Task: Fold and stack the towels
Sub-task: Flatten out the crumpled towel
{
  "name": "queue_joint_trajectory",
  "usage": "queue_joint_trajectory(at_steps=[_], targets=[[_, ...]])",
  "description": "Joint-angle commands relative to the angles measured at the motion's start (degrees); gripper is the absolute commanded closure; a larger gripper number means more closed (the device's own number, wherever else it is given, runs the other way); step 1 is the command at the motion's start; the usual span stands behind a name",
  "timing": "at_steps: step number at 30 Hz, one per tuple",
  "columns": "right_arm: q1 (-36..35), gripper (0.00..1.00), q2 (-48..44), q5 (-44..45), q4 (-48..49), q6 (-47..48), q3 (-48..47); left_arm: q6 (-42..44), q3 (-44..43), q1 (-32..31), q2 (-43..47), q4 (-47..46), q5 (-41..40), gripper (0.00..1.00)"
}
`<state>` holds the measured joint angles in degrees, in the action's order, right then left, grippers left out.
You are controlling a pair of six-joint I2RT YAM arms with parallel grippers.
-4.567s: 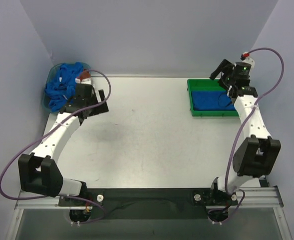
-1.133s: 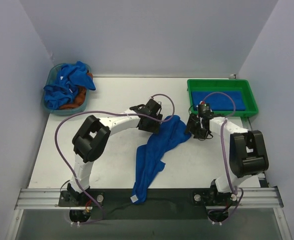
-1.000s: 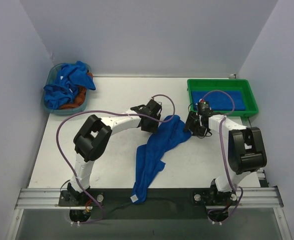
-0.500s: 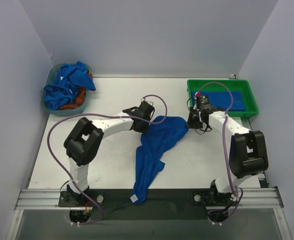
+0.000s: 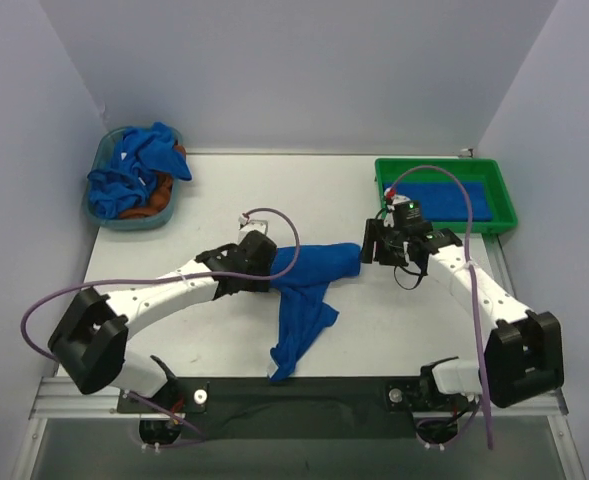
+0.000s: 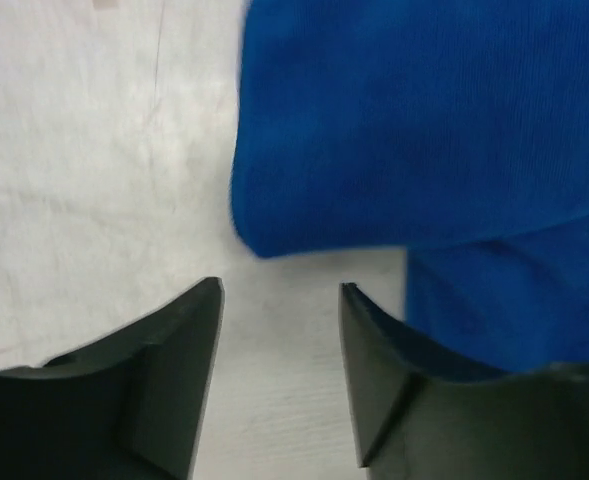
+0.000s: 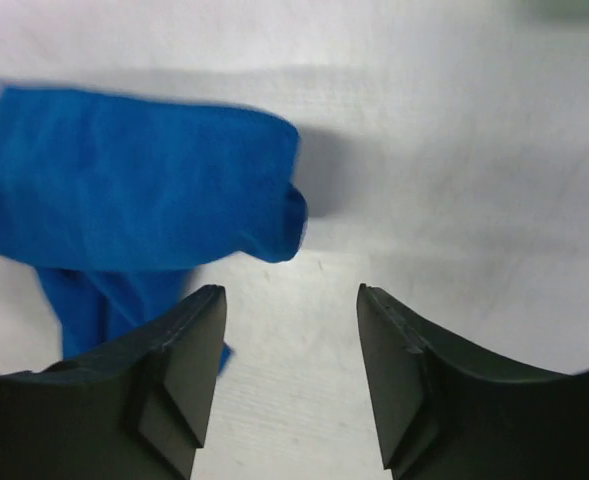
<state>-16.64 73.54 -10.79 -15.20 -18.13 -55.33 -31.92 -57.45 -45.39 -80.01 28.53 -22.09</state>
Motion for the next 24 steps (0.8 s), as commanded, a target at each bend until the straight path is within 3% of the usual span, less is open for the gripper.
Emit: queue_joint_trajectory(at_steps=[1, 2, 3, 8, 10, 15, 20, 24], targets=[[-0.85, 0.44, 1.79, -1.16, -4.40, -0.68, 5.31, -4.64, 5.06, -0.49, -1.56, 3.02, 1.25, 0.38], [-0.85, 0.41, 0.39, -1.17, -4.40, -0.16, 6.37, -4.73, 6.72, -0.75, -0.60, 3.11, 1.69, 0.23], [-0.67, 0.41, -0.40, -0.99, -4.49, 0.11, 6.72, -4.82, 7.52, -0.76, 2.11, 3.28, 3.00, 0.20], [-0.14, 0.41, -0.60, -0.29, -5.10, 2.66, 4.63, -4.56, 9.29, 1.43, 10.74, 3.19, 4.51, 0.14], [0.03, 0.43, 1.51, -0.73, -5.10, 2.92, 2.25, -2.55, 8.50, 5.72, 11.45, 2.06, 5.03, 0.14], [0.30, 0.46, 9.51, 1.03, -4.05, 3.19, -2.49, 2.20, 0.88, 14.88, 1.72, -2.95, 10.92, 0.18], [0.12, 0.47, 16.79, 2.61, -3.52, 4.86, -8.03, 7.84, -10.39, 15.68, -14.87, -2.08, 12.76, 0.21], [-0.14, 0.46, 21.20, 4.10, -3.61, 4.77, -10.50, 9.50, -16.46, 15.68, -22.72, -0.24, 11.37, 0.21]])
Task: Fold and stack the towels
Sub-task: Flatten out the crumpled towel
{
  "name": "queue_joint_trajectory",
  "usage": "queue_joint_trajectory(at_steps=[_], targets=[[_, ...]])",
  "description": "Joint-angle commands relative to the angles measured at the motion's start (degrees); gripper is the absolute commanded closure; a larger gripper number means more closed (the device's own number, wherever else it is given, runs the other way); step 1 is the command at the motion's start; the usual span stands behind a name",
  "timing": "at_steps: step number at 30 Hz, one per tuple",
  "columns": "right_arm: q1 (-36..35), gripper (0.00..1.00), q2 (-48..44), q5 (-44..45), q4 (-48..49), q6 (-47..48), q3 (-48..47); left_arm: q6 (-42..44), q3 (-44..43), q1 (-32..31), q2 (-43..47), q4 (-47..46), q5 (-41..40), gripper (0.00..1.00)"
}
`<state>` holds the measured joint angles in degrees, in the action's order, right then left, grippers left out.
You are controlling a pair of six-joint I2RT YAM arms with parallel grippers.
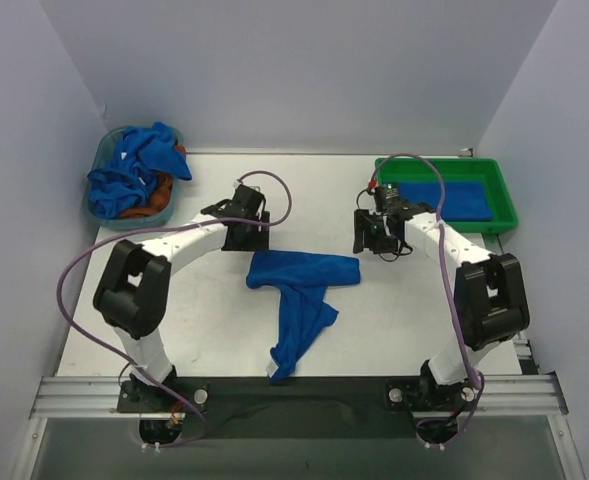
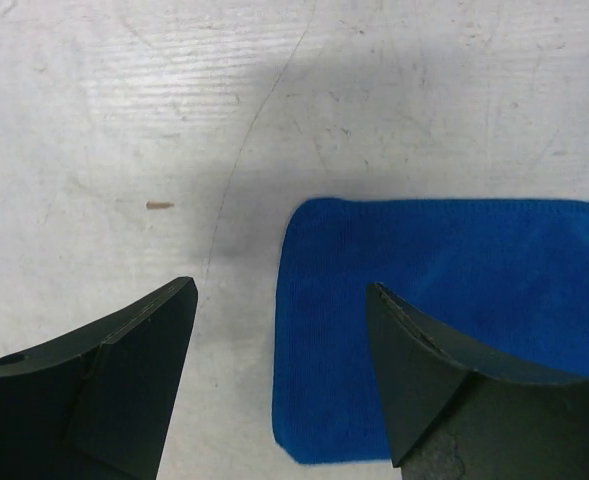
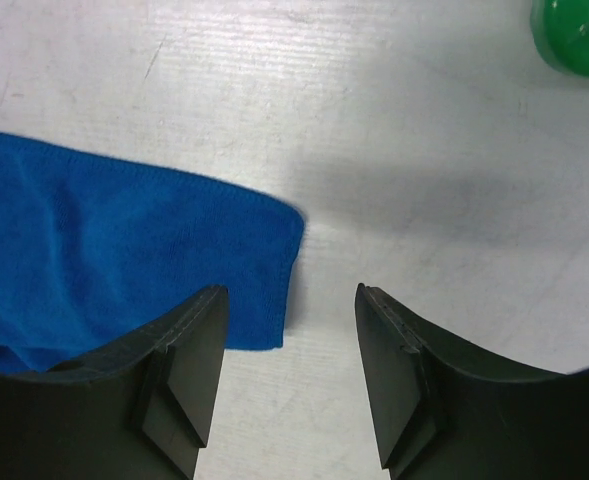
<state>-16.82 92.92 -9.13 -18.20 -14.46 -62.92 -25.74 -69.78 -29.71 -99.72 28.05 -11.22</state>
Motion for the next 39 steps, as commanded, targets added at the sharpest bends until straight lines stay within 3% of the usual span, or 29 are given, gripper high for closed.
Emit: queue_joint_trajectory(at_steps=[1, 5, 16, 27, 33, 34, 38, 39], targets=[[-0.06, 0.46, 2.60, 2.79, -0.61, 1.01, -3.35, 3.67, -5.79, 0.01, -4.33, 0.60, 0.15, 0.21], [-0.67, 0.50, 7.26, 4.55, -1.31, 0.05, -5.02, 5.17, -8.71, -0.08, -9.86, 2.97, -0.82, 0.24], [-3.74, 0.52, 12.80, 8.24, -2.72, -1.01, -6.96, 5.52, -7.57, -0.78, -13.65, 3.15, -1.78, 0.25], [-5.24, 0.52, 18.52, 10.45, -6.50, -3.30, -8.10, 4.56, -5.55, -1.66, -15.85, 3.85, -1.61, 0.39], [-5.94, 0.65, 19.75, 9.48, -7.38, -3.38, -7.66, 3.76, -4.31, -1.66, -16.47, 3.76, -1.34, 0.53], [-5.94, 0.71, 20.27, 9.48, -7.47, -3.30, -7.66, 3.76, -4.31, -1.66, -16.64, 3.68, -1.08, 0.55], [-5.94, 0.79, 20.98, 7.63, -7.56, -3.30, -7.57, 3.41, -3.96, -1.75, -17.08, 3.68, -0.82, 0.72], [-5.94, 0.82, 20.98, 7.63, -7.56, -3.30, -7.75, 3.50, -4.05, -1.75, -17.08, 3.68, -0.90, 0.82]])
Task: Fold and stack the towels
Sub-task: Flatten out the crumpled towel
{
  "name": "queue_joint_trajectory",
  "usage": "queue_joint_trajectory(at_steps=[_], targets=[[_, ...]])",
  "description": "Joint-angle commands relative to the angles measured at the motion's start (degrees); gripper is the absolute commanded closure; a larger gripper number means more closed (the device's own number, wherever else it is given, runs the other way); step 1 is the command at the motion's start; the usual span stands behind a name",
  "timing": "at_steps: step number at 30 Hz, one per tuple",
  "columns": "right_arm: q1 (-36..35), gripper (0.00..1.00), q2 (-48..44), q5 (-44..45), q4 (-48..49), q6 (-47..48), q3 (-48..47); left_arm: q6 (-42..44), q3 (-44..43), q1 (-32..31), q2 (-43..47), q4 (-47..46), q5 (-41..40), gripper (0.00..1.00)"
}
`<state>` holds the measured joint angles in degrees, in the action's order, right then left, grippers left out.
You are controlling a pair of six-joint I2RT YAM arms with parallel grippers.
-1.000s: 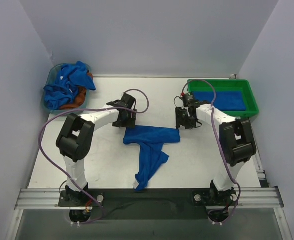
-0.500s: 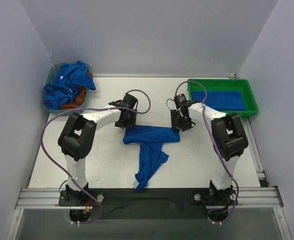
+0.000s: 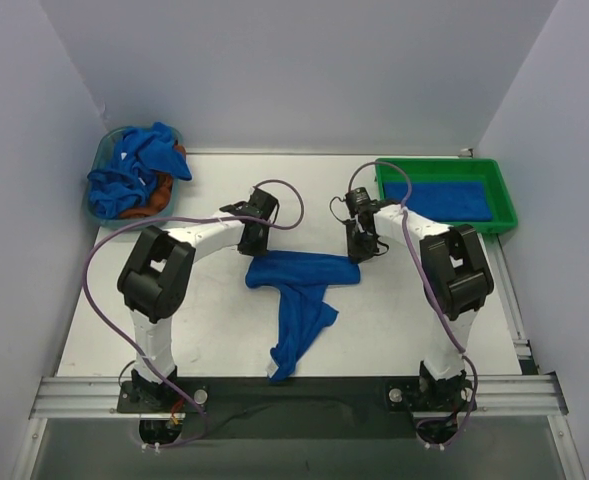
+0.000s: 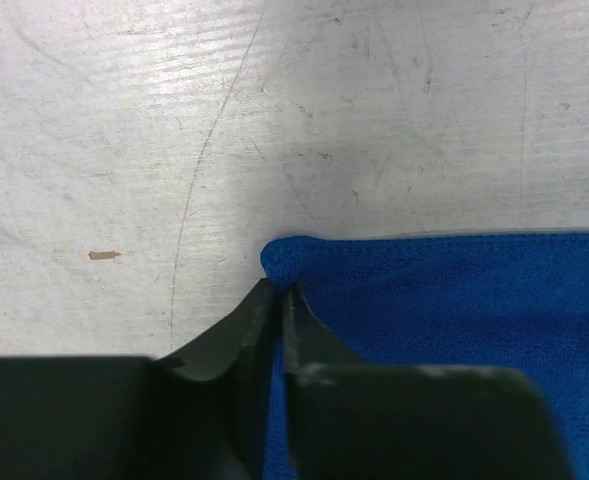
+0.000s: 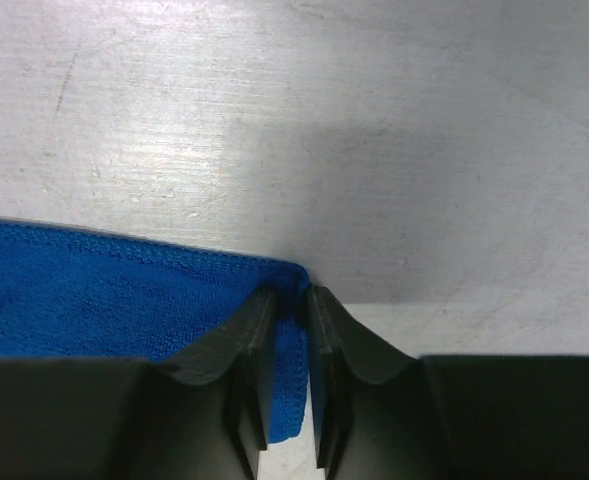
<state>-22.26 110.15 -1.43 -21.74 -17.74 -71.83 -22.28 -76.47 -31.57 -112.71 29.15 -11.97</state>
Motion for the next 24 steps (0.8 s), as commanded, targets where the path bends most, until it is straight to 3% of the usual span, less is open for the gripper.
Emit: queue_joint_trajectory(at_steps=[1, 3, 4, 16, 24], targets=[[-0.42, 0.91, 3.85, 0.02, -4.02, 0.33, 0.99, 0.05, 2.64, 0.19, -4.10, 2.67, -0.34, 0.90], [-0.41, 0.96, 3.50, 0.46, -4.02, 0.95, 0.56, 0.13, 2.46, 0.37, -3.75, 2.58, -0.69, 1.00], [-0.41, 1.00, 2.62, 0.99, -4.10, 1.47, -0.06, 0.22, 2.29, 0.46, -3.23, 2.58, -0.86, 1.00], [0.20, 1.00, -10.38, 5.12, -4.02, 4.90, -8.23, 3.65, -3.68, 1.60, 9.94, 2.67, -6.04, 1.00], [0.46, 1.00, -19.78, 6.70, -3.93, 9.20, -17.45, 9.44, -14.65, 1.78, 20.76, 2.67, -10.88, 1.00]])
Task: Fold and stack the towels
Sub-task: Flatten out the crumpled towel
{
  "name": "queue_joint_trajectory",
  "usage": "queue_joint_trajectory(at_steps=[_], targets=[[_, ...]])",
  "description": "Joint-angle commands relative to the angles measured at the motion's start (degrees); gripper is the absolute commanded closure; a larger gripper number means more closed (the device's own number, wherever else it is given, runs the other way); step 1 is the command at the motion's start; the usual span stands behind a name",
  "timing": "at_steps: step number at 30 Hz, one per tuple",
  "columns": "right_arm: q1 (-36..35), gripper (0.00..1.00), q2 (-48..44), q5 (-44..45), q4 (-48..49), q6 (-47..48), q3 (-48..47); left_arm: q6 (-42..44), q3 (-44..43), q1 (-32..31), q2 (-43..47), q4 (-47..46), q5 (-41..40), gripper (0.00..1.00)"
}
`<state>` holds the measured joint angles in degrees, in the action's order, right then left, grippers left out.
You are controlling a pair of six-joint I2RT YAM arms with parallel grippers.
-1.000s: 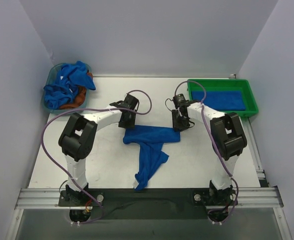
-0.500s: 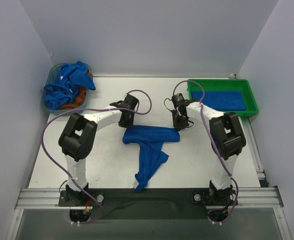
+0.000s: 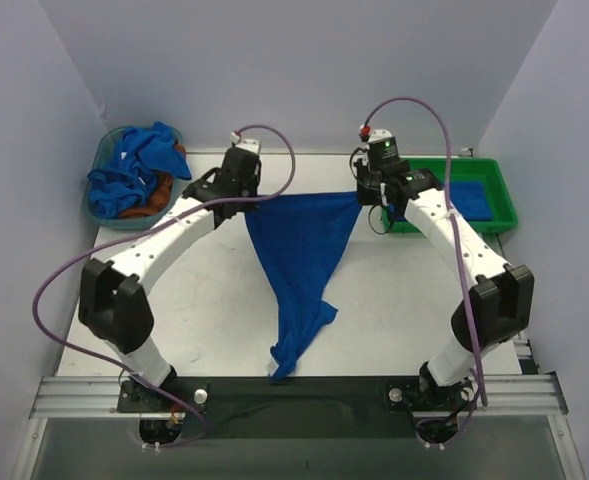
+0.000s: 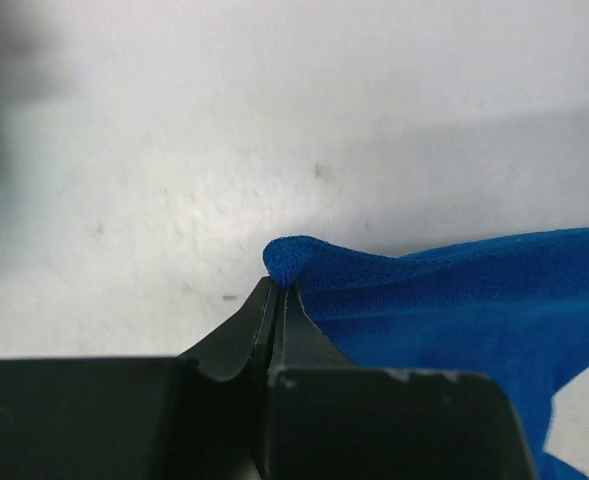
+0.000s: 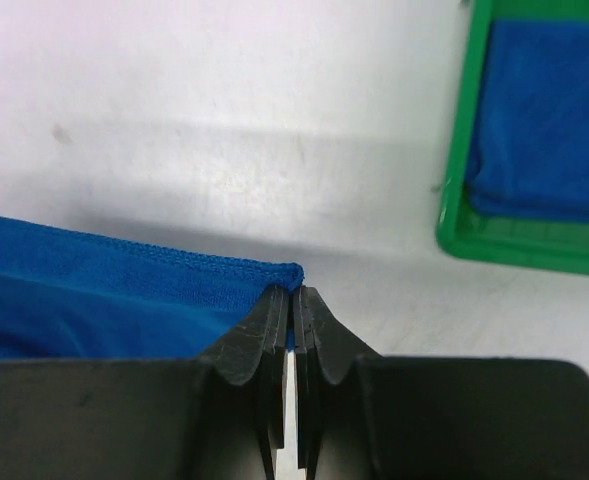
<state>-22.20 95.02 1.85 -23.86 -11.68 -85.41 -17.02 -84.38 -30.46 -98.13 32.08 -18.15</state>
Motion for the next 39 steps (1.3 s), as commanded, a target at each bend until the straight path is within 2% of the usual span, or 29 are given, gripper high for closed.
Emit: queue_joint_trajectory(at_steps=[1, 10, 14, 17, 19, 22, 25, 26, 31, 39], targets=[[0.40, 1.00, -5.37, 3.69, -1.81, 4.38, -6.59, 4.88, -8.42, 0.58, 7.93, -0.43, -4.96, 1.00], [0.49, 1.00, -11.26, 2.02, -1.54, 9.84, -22.33, 18.66, -26.42, -1.00, 15.15, -2.37, -4.70, 1.00], [0.40, 1.00, -13.89, -1.48, -1.54, 10.71, -27.08, 23.16, -32.94, -6.26, 16.56, 0.79, -7.94, 1.00], [0.31, 1.00, -18.11, -5.09, -1.54, 11.07, -26.92, 25.36, -36.99, -10.31, 18.14, 4.39, -12.34, 1.00], [0.31, 1.00, -22.06, -7.73, -1.54, 11.24, -25.52, 25.98, -37.00, -14.26, 21.21, 4.75, -14.89, 1.00], [0.22, 1.00, -28.04, -10.54, -1.46, 13.00, -23.06, 26.07, -35.42, -18.93, 26.48, 4.58, -14.46, 1.00], [0.22, 1.00, -33.75, -13.97, -1.54, 13.61, -20.68, 26.42, -31.65, -21.48, 32.11, 3.96, -8.59, 1.00], [0.22, 1.00, -34.98, -14.58, -1.54, 13.70, -19.89, 26.33, -30.59, -21.57, 33.43, 3.70, -4.65, 1.00], [0.22, 1.00, -40.62, -16.08, -2.33, 13.97, -17.78, 25.63, -23.91, -21.57, 40.38, 1.07, 1.53, 1.00], [0.22, 1.00, -38.96, -13.89, -2.60, 13.71, -18.66, 23.61, -19.08, -21.57, 39.16, -0.69, -2.49, 1.00]])
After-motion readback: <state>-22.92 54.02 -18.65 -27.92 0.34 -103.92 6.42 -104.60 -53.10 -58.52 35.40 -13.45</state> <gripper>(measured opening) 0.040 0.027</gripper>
